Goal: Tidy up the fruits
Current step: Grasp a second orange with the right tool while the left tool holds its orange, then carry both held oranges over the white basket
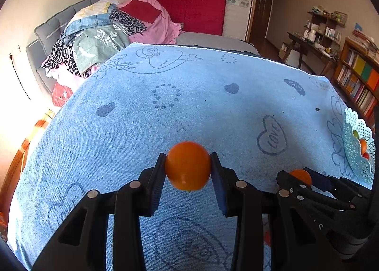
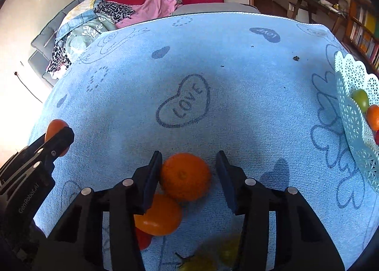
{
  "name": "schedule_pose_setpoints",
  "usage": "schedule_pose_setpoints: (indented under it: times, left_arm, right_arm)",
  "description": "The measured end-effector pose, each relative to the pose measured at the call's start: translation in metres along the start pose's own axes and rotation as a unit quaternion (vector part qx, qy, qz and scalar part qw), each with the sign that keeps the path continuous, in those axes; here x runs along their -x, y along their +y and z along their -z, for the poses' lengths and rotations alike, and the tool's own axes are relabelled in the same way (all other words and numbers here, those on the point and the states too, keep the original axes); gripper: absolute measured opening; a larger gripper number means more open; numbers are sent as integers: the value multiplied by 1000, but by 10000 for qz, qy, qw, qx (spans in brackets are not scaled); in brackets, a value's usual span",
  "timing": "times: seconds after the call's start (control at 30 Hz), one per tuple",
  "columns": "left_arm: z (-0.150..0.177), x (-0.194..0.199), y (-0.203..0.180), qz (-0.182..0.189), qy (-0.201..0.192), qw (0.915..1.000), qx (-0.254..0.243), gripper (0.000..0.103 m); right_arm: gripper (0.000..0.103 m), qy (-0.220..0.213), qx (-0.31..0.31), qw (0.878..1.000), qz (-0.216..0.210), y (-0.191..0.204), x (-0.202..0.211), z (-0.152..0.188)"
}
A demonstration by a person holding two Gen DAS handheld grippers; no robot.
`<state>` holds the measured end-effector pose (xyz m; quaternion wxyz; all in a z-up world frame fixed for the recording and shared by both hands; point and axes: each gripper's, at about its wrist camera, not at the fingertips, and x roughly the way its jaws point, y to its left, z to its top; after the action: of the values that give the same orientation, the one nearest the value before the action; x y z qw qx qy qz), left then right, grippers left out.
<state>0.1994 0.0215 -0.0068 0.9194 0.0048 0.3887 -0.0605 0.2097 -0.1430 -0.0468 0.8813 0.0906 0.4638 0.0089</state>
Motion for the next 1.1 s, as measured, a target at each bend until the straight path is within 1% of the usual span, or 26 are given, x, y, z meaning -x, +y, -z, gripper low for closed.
schedule_pose_setpoints:
  times: [0.07,0.27,0.67,0.9,1.1]
  left_arm:
    - [0,-1,0,0,6,10000,4,37]
    - [1,-2,0,15,4,10000,-19,37]
    - [3,2,-8,73,-74,9999,-116,37]
    - [5,11,-16,161,-254,9993,-235,37]
    - [6,14,-23,190,-324,9988,-319,37]
  right_arm:
    - [41,-9,7,10000,-64,0,1,0]
    - [41,-104,-104,9997,-176,-3,5,1]
    - [41,-680,-87,9975,-195,-3,42,-4]
    - [41,-999,-139,9948,-103,-9,61,0]
    - [41,-1246,-209,9920,15,-18,74,6]
